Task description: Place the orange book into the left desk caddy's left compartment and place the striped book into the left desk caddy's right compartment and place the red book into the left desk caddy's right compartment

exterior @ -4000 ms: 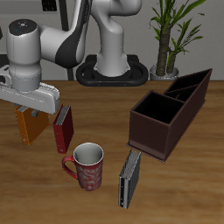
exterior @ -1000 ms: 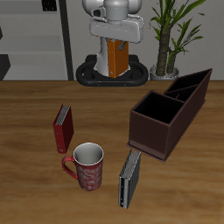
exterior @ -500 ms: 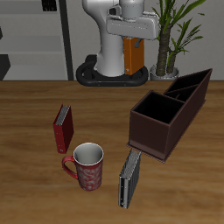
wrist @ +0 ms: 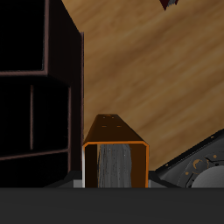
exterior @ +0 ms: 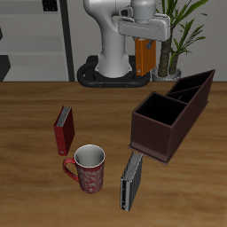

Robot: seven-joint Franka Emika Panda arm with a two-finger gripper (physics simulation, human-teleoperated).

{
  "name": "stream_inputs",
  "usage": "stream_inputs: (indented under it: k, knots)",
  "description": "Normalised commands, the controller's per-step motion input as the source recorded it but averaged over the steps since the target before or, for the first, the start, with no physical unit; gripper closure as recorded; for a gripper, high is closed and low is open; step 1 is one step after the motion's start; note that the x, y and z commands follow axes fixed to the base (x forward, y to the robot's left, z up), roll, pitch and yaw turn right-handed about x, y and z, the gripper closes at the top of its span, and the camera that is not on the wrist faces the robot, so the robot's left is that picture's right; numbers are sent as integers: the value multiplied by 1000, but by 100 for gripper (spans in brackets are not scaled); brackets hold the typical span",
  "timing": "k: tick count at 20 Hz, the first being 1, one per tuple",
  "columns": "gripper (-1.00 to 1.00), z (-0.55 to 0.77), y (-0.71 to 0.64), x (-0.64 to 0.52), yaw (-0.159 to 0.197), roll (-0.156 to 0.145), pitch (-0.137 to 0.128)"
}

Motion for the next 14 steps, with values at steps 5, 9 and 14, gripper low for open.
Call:
stream_inputs:
  k: [5,9,14]
  knots:
    - [100,-229,277,-51,-24,23,23]
    - [100,-169,170,11,-21,-2,9]
    - [100,-239,245,-30,10,-10,-4]
